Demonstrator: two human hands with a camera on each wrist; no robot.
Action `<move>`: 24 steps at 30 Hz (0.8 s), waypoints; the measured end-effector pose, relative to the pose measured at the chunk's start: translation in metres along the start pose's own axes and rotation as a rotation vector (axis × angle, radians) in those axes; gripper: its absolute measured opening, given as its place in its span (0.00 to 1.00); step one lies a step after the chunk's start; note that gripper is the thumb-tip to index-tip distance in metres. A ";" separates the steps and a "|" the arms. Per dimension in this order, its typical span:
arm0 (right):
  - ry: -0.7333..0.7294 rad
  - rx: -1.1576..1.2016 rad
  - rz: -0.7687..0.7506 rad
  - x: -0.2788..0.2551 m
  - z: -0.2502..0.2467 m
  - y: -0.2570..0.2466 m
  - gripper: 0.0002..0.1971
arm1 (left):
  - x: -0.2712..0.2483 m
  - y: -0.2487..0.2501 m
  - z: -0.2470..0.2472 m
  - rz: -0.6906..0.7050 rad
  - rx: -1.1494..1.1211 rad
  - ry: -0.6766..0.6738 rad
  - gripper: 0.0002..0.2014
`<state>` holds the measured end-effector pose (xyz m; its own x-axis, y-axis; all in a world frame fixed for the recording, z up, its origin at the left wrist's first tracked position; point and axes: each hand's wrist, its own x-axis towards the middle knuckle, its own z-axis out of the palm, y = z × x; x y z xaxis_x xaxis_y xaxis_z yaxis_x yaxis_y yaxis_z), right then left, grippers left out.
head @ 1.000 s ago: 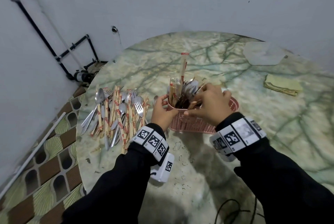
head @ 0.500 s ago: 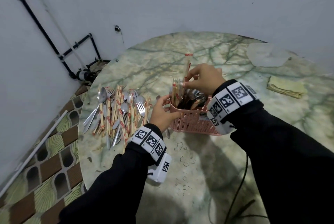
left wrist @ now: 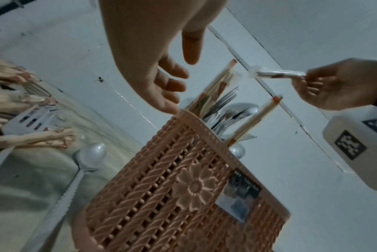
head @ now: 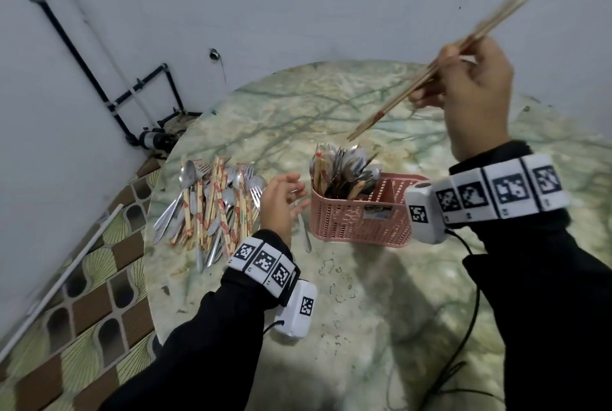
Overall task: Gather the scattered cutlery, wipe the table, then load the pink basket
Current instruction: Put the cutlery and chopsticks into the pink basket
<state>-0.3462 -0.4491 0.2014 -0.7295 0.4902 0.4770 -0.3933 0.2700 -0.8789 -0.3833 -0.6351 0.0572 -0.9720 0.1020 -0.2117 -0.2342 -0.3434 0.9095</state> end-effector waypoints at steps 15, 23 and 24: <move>-0.337 -0.025 0.287 -0.101 0.042 0.017 0.06 | -0.028 0.002 0.001 -0.130 -0.276 -0.105 0.25; -0.117 -0.504 -0.081 -0.086 0.031 0.028 0.04 | -0.014 0.002 -0.003 0.083 0.364 -0.021 0.17; -0.125 -0.541 -0.091 -0.085 0.032 0.032 0.03 | -0.013 0.004 -0.002 0.116 0.394 -0.050 0.20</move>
<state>-0.3148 -0.5089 0.1329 -0.7799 0.3519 0.5176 -0.1385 0.7095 -0.6909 -0.3719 -0.6396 0.0632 -0.9870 0.1321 -0.0914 -0.0885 0.0277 0.9957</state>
